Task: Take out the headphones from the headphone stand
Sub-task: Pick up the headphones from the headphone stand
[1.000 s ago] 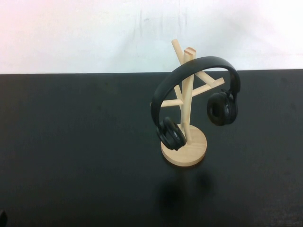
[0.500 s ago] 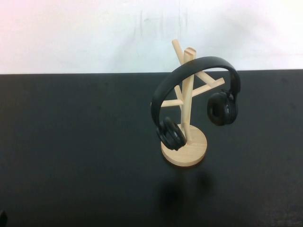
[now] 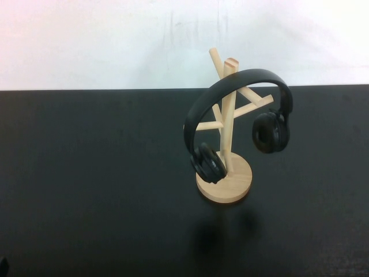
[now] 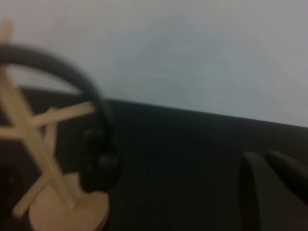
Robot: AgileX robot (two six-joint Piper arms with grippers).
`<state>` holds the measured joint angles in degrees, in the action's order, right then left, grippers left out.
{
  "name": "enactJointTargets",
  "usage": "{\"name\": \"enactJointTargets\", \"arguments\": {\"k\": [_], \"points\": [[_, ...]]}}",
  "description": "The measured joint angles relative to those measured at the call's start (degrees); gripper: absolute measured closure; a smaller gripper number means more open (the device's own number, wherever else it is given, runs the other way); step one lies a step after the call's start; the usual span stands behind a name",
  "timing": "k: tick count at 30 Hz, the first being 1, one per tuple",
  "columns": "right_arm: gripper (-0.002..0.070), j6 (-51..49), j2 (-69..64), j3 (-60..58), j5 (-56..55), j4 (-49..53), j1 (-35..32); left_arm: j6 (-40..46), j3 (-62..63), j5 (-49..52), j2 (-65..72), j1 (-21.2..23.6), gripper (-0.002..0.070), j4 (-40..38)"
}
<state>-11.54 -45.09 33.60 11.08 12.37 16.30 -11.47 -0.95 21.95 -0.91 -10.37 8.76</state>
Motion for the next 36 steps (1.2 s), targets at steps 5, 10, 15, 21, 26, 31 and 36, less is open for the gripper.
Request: {"name": "enactJointTargets", "arguments": {"k": [5,10,15,21,26,31,36], "points": [[0.0684,4.2,-8.9,2.3,-3.3,0.9,6.1,0.0,0.0,0.0,0.0,0.0,0.0673,0.0],[0.066,6.2,-16.2,2.3,-11.1,2.9,7.9,0.0,0.0,0.0,0.0,0.0,0.0673,0.0],[0.0409,6.0,-23.3,6.2,-13.1,3.2,7.9,0.0,0.0,0.0,0.0,0.0,0.0673,0.0],[0.0263,5.7,-28.4,12.7,-12.6,3.2,7.9,0.0,0.0,0.0,0.0,0.0,0.0673,0.0],[0.0267,5.7,-30.5,15.4,-12.6,3.3,8.0,0.0,0.0,0.0,0.0,0.0,0.0673,0.0],[0.0269,5.9,-30.7,15.6,-10.7,3.4,10.3,0.0,0.0,0.0,0.0,0.0,0.0673,0.0],[0.0269,6.8,-30.7,15.7,-8.5,3.9,12.4,0.0,0.0,0.0,0.0,0.0,0.0673,0.0]]}}
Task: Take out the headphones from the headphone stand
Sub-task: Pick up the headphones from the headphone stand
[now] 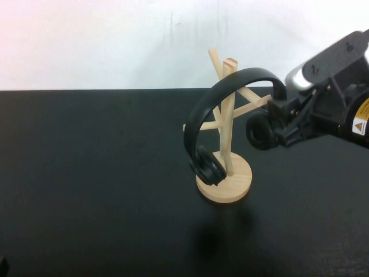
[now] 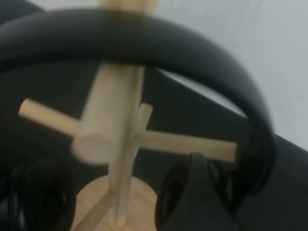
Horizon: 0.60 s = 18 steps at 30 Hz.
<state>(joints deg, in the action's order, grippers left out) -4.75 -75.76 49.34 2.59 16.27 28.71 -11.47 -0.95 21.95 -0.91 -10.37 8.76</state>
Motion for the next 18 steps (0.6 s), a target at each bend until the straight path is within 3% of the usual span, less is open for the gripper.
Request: {"name": "enactJointTargets", "arguments": {"k": [6,12,18], "points": [[0.0269,1.7,0.0,0.0,-0.3,4.7,0.7,0.0,0.0,0.0,0.0,0.0,0.0673,0.0],[0.0269,4.0,-2.8,0.1,-9.5,11.4,0.7,0.0,0.0,0.0,0.0,0.0,0.0673,0.0],[0.0272,8.2,-5.7,0.1,-13.6,11.8,0.7,0.0,0.0,0.0,0.0,0.0,0.0673,0.0]]}}
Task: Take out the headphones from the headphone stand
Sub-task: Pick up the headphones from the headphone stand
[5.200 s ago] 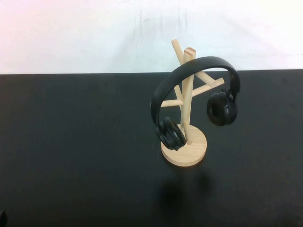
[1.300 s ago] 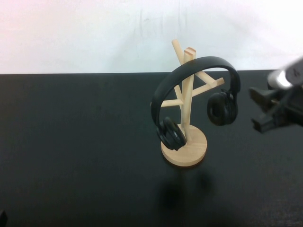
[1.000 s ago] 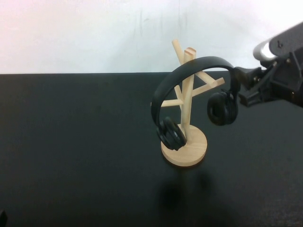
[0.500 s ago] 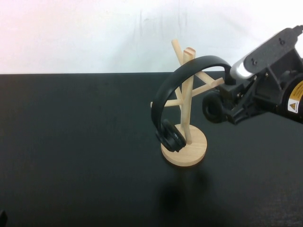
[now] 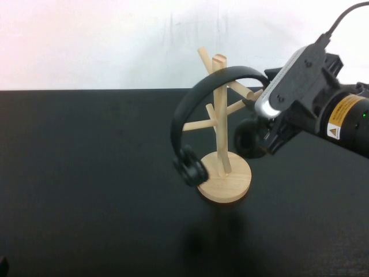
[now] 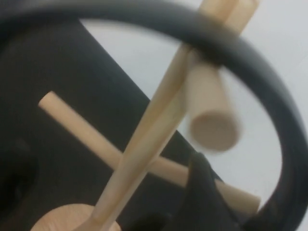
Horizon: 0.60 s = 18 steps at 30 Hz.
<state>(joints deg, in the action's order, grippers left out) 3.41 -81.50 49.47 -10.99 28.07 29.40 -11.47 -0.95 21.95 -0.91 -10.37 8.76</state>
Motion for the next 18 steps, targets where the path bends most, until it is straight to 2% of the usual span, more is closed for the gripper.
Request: {"name": "enactJointTargets", "arguments": {"k": [6,14,18], "points": [[0.0344,3.0,-0.8,0.0,-1.5,-2.3,0.0,0.0,0.0,0.0,0.0,0.0,0.0673,0.0],[0.0596,6.9,-1.0,0.0,-3.4,-7.1,0.0,0.0,0.0,0.0,0.0,0.0,0.0673,0.0],[0.0616,7.3,-1.0,0.0,-3.6,-7.7,0.0,0.0,0.0,0.0,0.0,0.0,0.0673,0.0]]}}
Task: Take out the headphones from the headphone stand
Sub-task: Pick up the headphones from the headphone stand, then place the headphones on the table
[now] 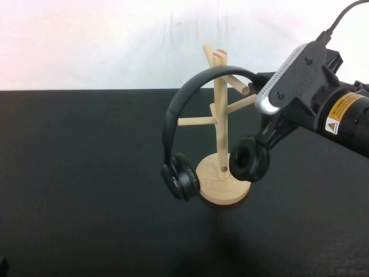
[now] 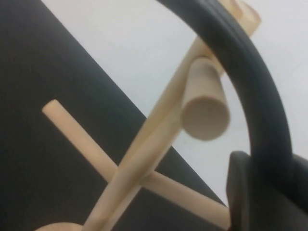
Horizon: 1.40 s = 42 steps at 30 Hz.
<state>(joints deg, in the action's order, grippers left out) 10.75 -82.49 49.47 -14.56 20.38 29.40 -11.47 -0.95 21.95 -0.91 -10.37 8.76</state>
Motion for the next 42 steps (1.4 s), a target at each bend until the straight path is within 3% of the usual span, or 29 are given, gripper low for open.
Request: {"name": "enactJointTargets", "arguments": {"k": [10,18,24,31,42], "points": [[0.0616,0.5,8.4,0.0,5.1,-0.2,0.0,0.0,0.0,0.0,0.0,0.0,0.0673,0.0],[0.0616,-1.0,21.4,0.0,26.8,-4.0,0.0,0.0,0.0,0.0,0.0,0.0,0.0673,0.0],[0.0616,-15.9,24.9,0.0,44.9,-2.3,-7.1,0.0,0.0,0.0,0.0,0.0,0.0673,0.0],[0.0617,-20.3,20.6,0.0,56.6,-4.7,-19.6,0.0,0.0,0.0,0.0,0.0,0.0673,0.0],[0.0617,-14.7,-0.5,0.1,51.8,-7.8,-20.6,0.0,0.0,0.0,0.0,0.0,0.0673,0.0]]}}
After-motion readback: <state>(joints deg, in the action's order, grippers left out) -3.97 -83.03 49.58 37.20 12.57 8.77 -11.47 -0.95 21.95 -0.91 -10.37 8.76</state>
